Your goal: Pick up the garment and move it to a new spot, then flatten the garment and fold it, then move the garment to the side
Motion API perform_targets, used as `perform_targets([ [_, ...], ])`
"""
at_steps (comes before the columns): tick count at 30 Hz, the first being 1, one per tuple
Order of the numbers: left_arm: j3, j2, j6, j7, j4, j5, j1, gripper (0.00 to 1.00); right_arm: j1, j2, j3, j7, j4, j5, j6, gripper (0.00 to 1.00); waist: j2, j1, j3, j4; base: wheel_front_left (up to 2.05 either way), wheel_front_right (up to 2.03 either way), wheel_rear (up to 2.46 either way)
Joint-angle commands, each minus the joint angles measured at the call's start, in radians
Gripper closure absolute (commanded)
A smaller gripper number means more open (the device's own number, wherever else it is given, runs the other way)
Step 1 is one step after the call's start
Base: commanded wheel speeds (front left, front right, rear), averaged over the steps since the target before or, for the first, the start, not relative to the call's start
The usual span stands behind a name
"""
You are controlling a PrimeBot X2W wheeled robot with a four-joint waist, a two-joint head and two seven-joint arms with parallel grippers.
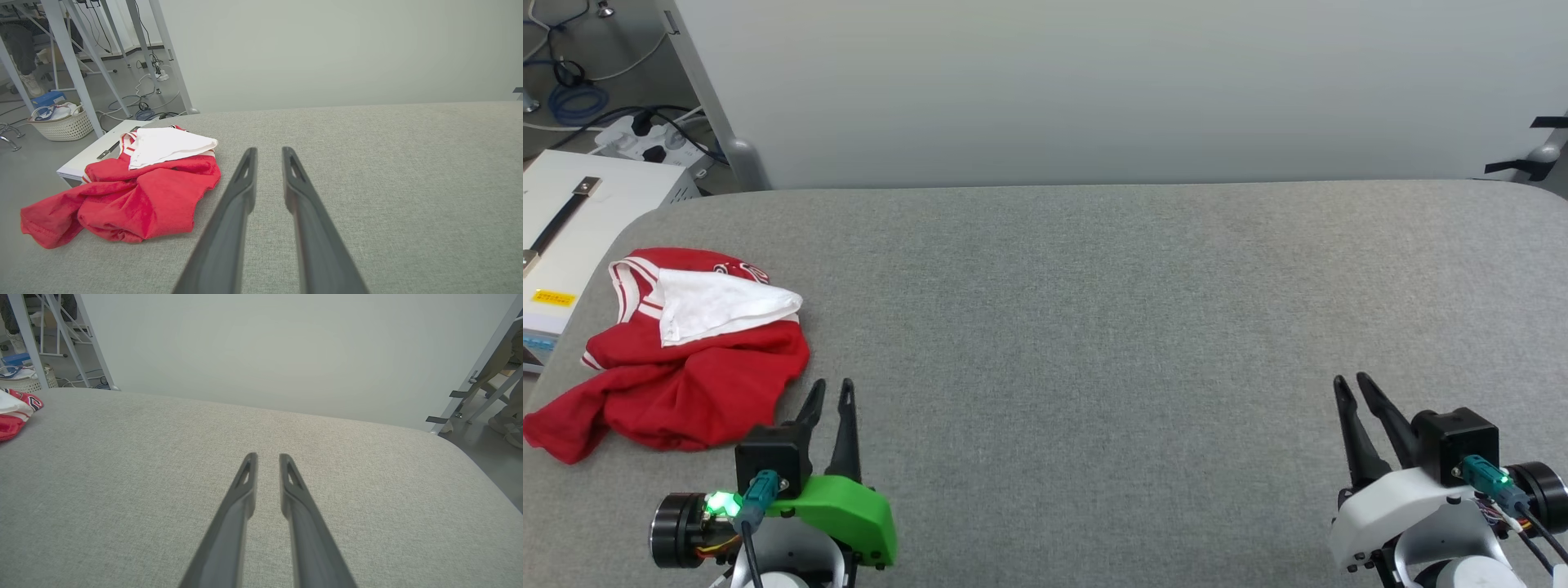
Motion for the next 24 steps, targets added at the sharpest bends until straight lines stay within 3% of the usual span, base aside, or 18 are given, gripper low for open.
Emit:
perform_targets([
  [1, 0.000, 0.000, 0.000, 0.000, 0.000, 0.000, 0.000, 0.00, 0.000, 0.000, 0.000, 0.000, 0.000, 0.000, 0.000, 0.00, 0.0000, 0.0000, 0.000, 0.000, 0.00, 0.00, 0.00],
  [24, -0.017, -0.001, 0.032, -0.044, -0.017, -0.003, -0.009, 0.00, 0.003, 0.000, -0.015, -0.044, -0.035, 0.048, 0.000, 0.00, 0.0000, 0.0000, 0.005, 0.001, 0.00, 0.00, 0.00],
])
